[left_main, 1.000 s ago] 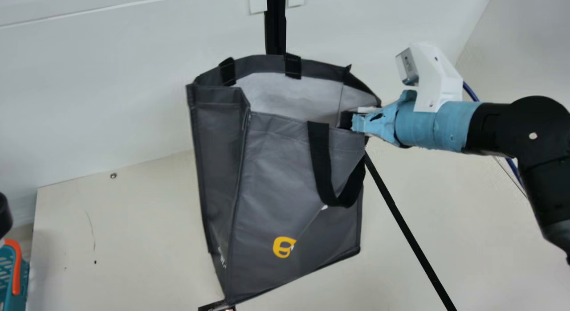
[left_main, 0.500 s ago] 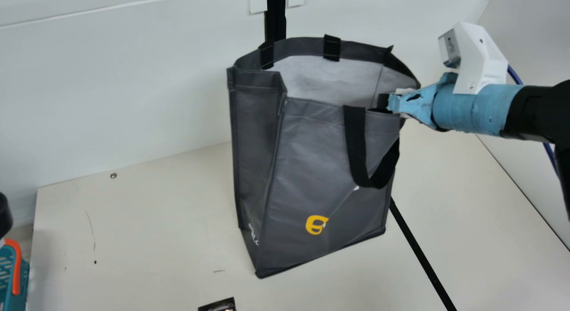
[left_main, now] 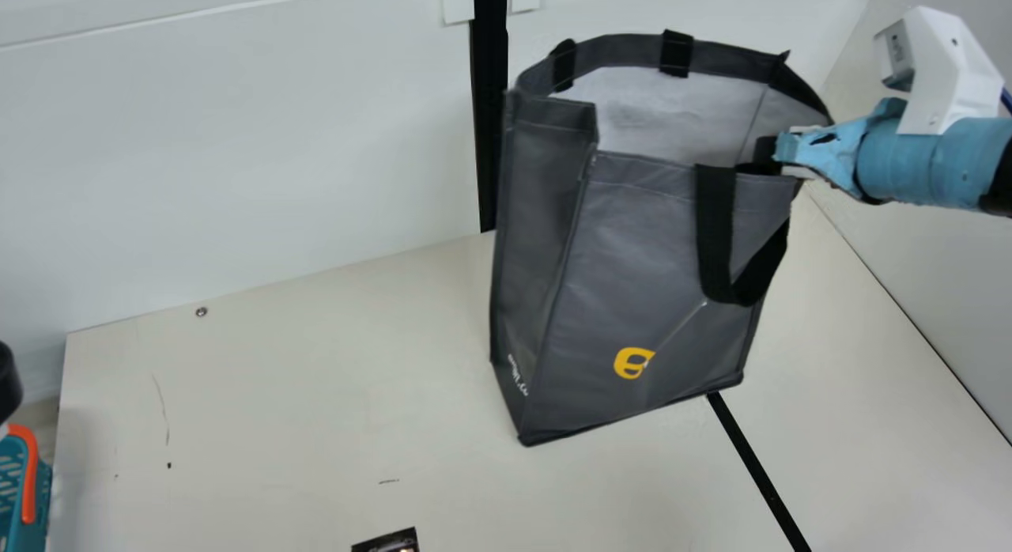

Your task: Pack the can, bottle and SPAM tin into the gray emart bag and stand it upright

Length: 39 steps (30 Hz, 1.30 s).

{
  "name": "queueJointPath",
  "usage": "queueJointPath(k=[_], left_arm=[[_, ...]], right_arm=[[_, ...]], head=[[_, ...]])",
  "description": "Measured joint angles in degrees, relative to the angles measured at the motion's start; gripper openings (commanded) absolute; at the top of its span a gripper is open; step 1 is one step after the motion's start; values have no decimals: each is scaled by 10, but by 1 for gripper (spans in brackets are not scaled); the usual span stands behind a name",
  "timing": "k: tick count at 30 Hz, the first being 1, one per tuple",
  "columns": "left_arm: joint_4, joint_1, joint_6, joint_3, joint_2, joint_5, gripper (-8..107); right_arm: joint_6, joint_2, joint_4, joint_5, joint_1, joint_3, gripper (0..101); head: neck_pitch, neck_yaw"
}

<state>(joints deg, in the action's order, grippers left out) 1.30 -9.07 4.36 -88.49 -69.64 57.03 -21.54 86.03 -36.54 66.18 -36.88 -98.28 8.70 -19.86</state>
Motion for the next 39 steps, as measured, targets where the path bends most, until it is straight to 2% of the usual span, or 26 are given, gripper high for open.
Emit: queueJointPath(k=[11, 30, 39], left_arm=[[0, 0, 0, 0, 0, 0, 90], [0, 0, 0, 0, 0, 0, 90], [0, 0, 0, 0, 0, 0, 90]], right_arm=[[-24, 51, -11, 38, -90, -73, 0], [-79, 141, -2, 38, -205, -150, 0], [-89, 174, 3, 38, -237, -185, 0]], head=[[0, 0], [0, -1], [0, 0]])
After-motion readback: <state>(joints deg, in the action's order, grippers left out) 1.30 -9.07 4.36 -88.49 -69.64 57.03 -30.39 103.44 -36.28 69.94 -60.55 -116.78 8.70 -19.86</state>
